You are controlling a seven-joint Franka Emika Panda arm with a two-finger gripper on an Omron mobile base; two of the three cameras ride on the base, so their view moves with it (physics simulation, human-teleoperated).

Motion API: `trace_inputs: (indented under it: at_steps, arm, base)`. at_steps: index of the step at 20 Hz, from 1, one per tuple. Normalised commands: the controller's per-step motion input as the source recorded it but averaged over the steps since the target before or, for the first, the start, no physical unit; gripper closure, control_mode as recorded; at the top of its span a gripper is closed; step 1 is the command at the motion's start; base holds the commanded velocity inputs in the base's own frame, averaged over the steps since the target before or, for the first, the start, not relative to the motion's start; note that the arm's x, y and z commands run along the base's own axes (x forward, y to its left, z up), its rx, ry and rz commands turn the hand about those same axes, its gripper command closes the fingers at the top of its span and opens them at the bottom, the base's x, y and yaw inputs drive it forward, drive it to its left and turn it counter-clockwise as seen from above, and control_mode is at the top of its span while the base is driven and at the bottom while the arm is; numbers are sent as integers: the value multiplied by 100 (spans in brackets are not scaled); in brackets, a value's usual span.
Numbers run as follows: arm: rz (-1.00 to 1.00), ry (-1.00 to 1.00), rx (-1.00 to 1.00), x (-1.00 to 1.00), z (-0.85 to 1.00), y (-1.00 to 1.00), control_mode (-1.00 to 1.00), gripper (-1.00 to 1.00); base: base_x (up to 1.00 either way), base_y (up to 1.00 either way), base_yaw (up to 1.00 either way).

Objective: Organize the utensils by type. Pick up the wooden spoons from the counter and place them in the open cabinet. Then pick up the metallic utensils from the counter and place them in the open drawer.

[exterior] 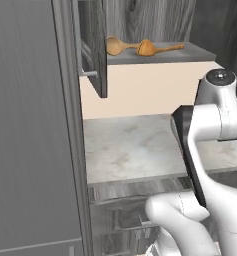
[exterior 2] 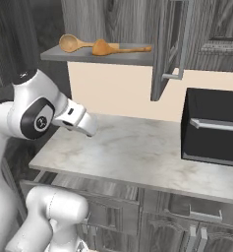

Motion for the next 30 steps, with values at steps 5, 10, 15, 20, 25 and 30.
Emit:
trace_inputs:
  at_steps: [5,10,15,20,25,30]
  arm:
    - [-6,-8,12,-50,-1,-14,100,-100]
    - [0,0,0,0,0,0,100,-100]
    - [0,0,0,0,0,0,100,-100]
    - [0,0,0,0,0,0,100,-100]
    - [0,0,0,0,0,0,100,-100]
    - [0,0,0,0,0,0,100,-100]
  base:
    - [-40,-13,-6]
    - [-97,-34,-21]
    - [-41,-40,-52]
    - [3,-30,-92]
    - [4,-24,-96]
    - [3,-14,-100]
